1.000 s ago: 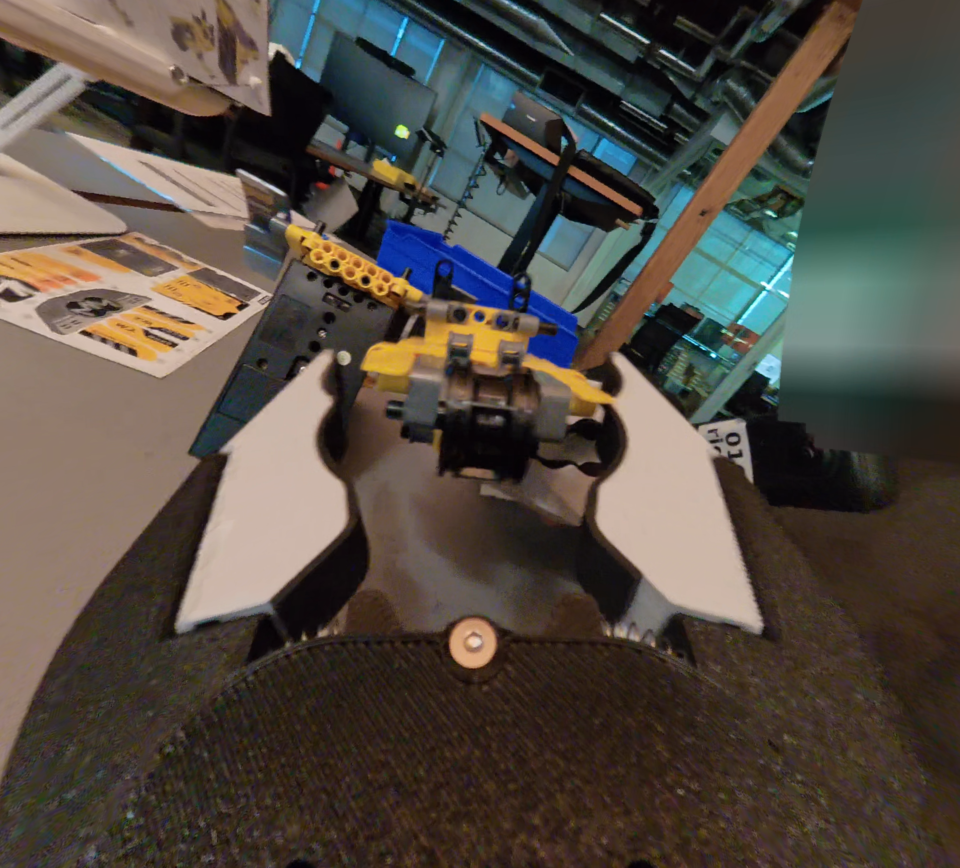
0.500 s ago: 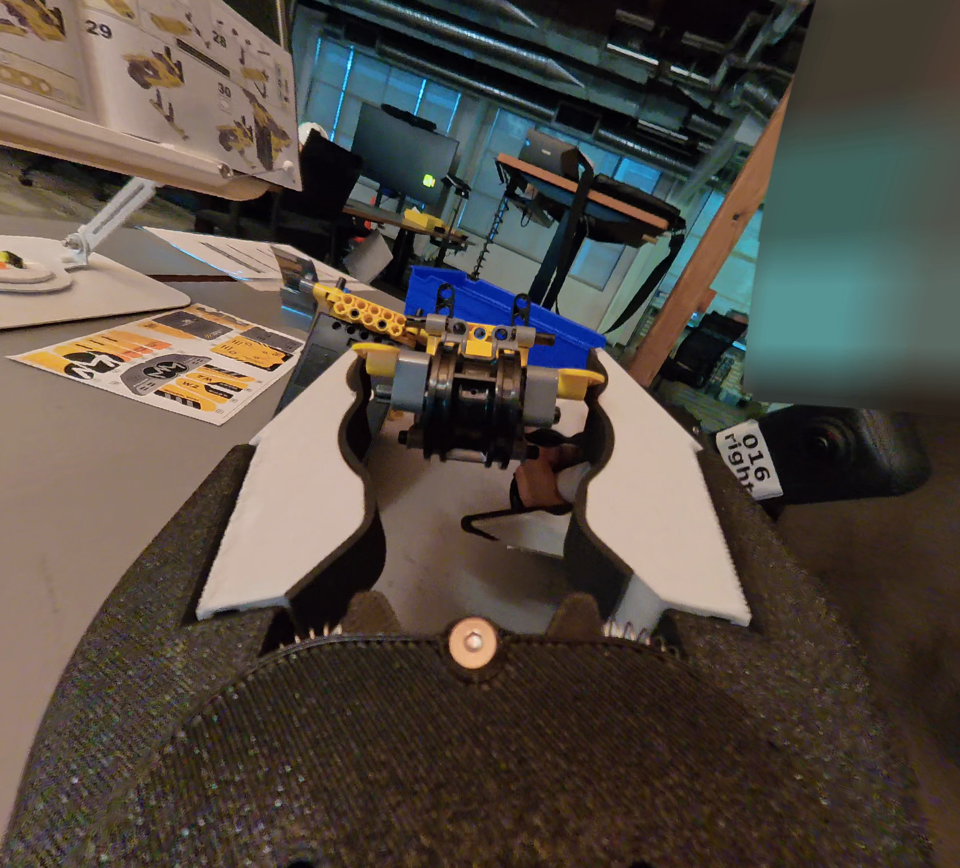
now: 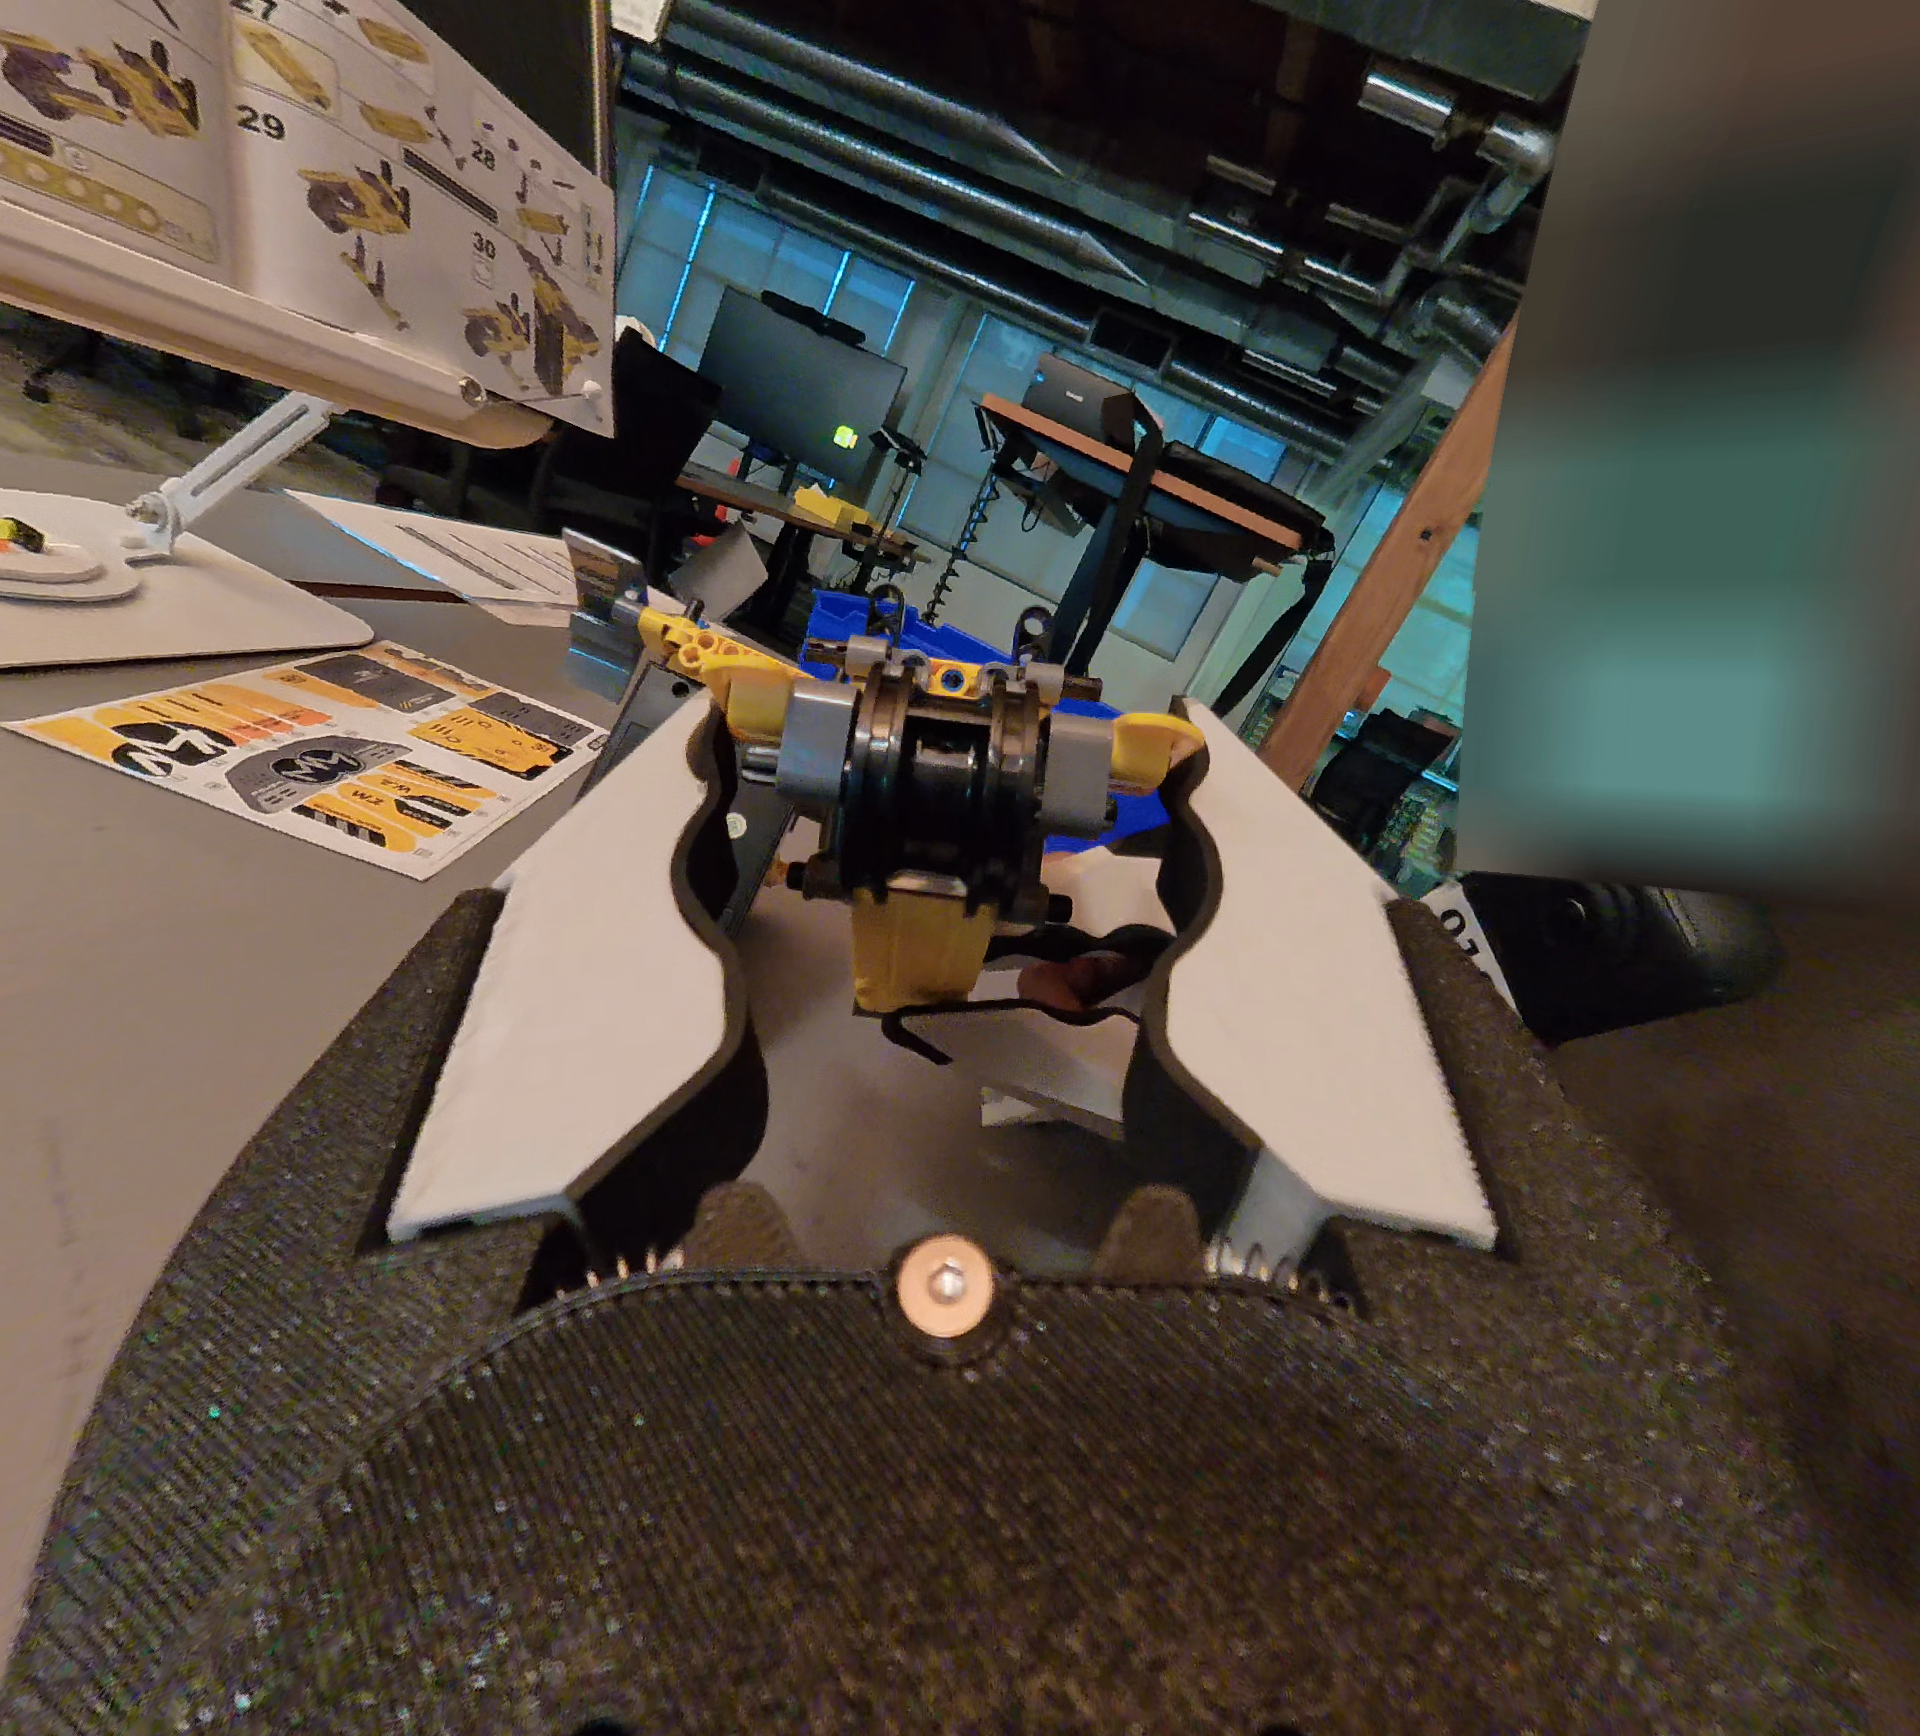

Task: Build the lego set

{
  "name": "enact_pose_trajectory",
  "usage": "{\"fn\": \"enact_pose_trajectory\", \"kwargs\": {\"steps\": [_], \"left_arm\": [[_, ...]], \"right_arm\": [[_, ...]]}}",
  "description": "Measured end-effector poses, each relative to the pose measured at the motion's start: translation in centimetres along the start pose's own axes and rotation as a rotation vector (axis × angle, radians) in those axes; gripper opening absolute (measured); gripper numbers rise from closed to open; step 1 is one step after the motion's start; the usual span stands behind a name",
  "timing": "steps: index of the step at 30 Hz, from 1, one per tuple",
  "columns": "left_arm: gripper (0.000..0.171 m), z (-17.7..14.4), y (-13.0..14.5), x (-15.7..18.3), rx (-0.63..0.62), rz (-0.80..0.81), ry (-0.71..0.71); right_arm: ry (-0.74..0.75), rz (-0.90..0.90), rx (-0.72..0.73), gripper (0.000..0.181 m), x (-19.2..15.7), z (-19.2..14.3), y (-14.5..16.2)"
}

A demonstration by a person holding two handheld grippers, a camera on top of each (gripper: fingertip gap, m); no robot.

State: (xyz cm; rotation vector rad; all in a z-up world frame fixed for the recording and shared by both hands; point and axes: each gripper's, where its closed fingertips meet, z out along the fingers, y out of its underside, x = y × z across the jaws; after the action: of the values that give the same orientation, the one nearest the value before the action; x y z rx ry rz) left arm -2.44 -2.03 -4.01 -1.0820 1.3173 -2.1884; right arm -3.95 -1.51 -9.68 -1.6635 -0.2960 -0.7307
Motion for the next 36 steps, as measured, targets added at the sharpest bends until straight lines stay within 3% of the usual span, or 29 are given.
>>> {"fn": "enact_pose_trajectory", "kwargs": {"steps": [7, 12, 19, 25, 36], "left_arm": [[0.077, 0.1, 0.0, 0.1, 0.002, 0.015, -0.003], [0.076, 0.1, -0.2, -0.1, -0.003, 0.085, -0.038], [0.076, -0.5, -0.9, -0.6, 0.032, 0.093, -0.083], [0.077, -0.7, -0.6, -1.9, 0.025, 0.048, -0.14], [0.078, 0.6, 1.1, -0.6, -0.074, 0.187, -0.149]], "right_arm": [[-0.007, 0.02, -0.003, 0.011, 0.1, 0.0, 0.1], [-0.069, 0.111, 0.04, 0.029, -0.3, -0.3, -0.6], [-0.014, 0.23, 0.081, 0.025, 2.5, -1.0, -0.8], [0.231, -0.11, 0.114, 0.023, 5.0, -2.2, -1.6], [0.316, -0.474, 0.118, 0.02, 3.1, -2.1, -3.0]]}}
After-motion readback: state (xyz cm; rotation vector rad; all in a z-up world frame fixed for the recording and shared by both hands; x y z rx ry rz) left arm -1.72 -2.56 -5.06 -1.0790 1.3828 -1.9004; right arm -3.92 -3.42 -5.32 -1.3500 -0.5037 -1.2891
